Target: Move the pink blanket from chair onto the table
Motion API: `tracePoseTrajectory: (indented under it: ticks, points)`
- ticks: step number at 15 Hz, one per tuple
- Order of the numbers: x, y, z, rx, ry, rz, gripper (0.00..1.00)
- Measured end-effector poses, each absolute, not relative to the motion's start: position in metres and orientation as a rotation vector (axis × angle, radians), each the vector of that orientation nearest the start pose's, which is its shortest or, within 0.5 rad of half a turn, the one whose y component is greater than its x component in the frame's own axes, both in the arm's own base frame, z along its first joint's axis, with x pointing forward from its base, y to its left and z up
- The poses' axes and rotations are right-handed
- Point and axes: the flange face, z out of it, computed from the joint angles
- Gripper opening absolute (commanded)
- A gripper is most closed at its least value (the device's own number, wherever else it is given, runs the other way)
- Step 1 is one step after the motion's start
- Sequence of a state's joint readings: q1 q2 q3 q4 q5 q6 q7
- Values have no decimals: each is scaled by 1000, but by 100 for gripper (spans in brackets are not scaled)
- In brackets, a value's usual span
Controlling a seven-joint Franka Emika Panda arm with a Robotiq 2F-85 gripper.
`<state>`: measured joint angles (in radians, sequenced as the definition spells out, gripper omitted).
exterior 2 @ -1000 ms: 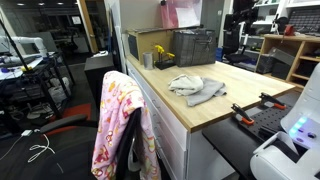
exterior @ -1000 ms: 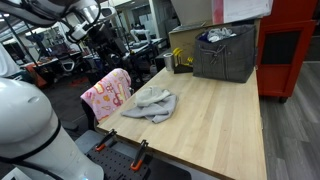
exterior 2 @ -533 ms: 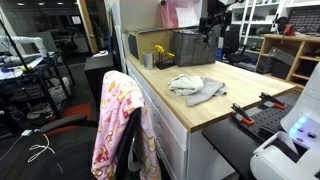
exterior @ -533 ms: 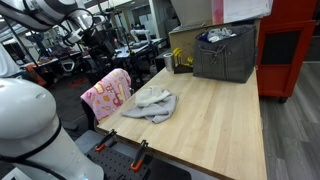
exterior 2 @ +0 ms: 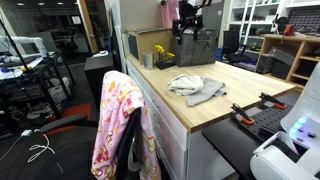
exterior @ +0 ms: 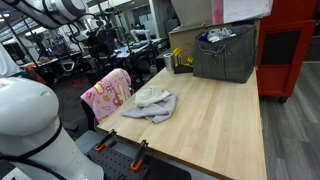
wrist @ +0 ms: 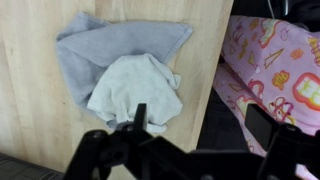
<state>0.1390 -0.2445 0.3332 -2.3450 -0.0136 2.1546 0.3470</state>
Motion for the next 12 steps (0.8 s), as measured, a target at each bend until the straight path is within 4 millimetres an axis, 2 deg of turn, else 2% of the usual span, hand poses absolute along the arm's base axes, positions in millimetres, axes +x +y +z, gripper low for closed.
tracePoseTrajectory:
  ticks: [4,9,12]
  points:
    - [442,258,420,-3157,-291,-74,100]
    - [460,308,406,-3106,-393,-29,100]
    - [462,325,401,-3089,-428,-18,100]
